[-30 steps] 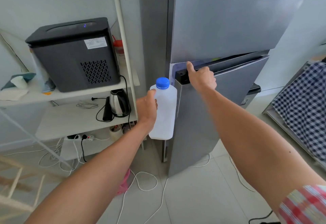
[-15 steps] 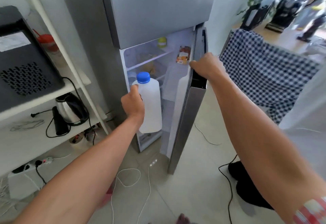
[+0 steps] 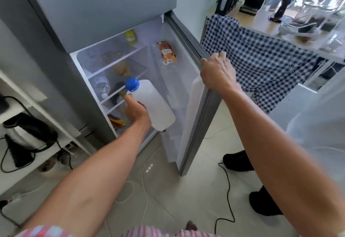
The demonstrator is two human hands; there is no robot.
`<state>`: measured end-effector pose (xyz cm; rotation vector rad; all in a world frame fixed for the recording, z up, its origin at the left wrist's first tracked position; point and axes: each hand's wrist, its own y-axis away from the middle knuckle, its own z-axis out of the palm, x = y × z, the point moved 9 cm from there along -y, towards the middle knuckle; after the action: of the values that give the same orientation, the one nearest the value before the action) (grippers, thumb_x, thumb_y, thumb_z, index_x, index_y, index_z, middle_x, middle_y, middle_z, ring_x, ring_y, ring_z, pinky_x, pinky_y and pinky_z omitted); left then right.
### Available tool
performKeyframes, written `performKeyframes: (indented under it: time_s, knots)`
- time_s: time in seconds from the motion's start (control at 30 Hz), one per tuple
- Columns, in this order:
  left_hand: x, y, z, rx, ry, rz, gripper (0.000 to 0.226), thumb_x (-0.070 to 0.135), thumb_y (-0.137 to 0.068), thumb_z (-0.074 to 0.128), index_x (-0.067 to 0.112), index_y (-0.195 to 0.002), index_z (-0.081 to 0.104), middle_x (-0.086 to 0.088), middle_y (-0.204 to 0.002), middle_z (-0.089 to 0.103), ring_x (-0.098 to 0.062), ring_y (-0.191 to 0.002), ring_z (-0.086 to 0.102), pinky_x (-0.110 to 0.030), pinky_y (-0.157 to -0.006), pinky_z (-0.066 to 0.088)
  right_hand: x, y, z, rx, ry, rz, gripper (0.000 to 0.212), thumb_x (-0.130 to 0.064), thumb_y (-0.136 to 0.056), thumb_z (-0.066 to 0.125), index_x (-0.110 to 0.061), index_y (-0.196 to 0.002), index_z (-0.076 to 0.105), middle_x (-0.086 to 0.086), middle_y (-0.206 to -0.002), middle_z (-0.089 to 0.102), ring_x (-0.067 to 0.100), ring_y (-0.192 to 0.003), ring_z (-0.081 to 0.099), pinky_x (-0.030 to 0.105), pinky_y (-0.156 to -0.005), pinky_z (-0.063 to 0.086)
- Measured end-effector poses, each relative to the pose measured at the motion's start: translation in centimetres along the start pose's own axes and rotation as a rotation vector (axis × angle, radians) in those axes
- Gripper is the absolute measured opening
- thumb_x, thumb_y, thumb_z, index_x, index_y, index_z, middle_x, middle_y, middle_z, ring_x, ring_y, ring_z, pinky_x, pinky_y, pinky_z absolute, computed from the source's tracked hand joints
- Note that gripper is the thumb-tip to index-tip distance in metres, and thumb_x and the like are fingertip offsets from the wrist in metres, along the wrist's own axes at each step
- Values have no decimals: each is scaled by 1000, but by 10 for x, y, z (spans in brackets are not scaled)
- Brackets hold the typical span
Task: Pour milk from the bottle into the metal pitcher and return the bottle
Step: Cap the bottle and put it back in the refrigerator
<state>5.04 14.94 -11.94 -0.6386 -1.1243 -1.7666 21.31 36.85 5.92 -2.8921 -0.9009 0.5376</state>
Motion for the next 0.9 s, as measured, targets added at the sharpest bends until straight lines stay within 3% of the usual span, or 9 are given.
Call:
performKeyframes:
  time_s: [0.07, 0.13, 0.2, 0.3, 0.47, 0.7, 0.9]
  knots:
    - [-21, -11, 7, 34, 45, -31, 35, 44, -91, 50, 19, -71, 65, 3, -63, 69, -19, -63, 65, -27, -62, 49, 3, -5, 0, 19, 15, -7, 38, -27, -105, 41, 0, -128, 52, 17, -127, 47, 36, -116, 52, 42, -88, 42]
    - [-42, -18, 10, 78, 71, -64, 40, 45, -97, 48, 17, -76, 69, 2, -65, 72, -23, -70, 69, -27, -62, 53, 5, -9, 0, 45, 48, -27, 35, -25, -105, 41, 0, -126, 54, 17, -127, 47, 35, -114, 53, 40, -82, 39]
    - [-62, -23, 14, 103, 101, -106, 41, 45, -101, 46, 17, -81, 69, 3, -63, 72, -17, -61, 71, -22, -52, 55, 7, -12, 1, 75, 72, -42, 33, -25, -106, 40, -2, -123, 55, 16, -125, 48, 34, -113, 54, 38, -79, 37]
    - [-89, -31, 13, 173, 114, -133, 40, 46, -100, 46, 19, -77, 63, 1, -61, 63, -16, -52, 60, -17, -42, 47, 11, -18, 2, 113, 75, -47, 35, -29, -107, 37, -3, -121, 56, 13, -123, 49, 32, -111, 55, 37, -78, 36]
    - [-132, -58, 14, 179, 17, -160, 36, 47, -90, 48, 22, -65, 44, 1, -55, 43, -17, -48, 40, -19, -45, 32, 15, -21, 2, 152, 83, -68, 41, -36, -109, 34, -5, -123, 55, 10, -124, 49, 30, -114, 55, 36, -79, 34]
    - [-168, -61, 29, -44, -139, -220, 23, 40, -86, 44, 21, -73, 46, 3, -56, 44, -14, -50, 36, -30, -53, 31, 16, -22, 2, 171, 96, -107, 42, -37, -109, 33, -5, -124, 56, 11, -126, 51, 30, -112, 56, 37, -78, 32]
    - [-166, -57, 51, -273, -452, -202, 27, 38, -91, 41, 17, -79, 53, -4, -62, 50, -15, -52, 46, -34, -65, 41, 15, -22, 2, 167, 98, -128, 43, -37, -110, 32, -3, -125, 56, 12, -128, 50, 31, -113, 56, 37, -78, 33]
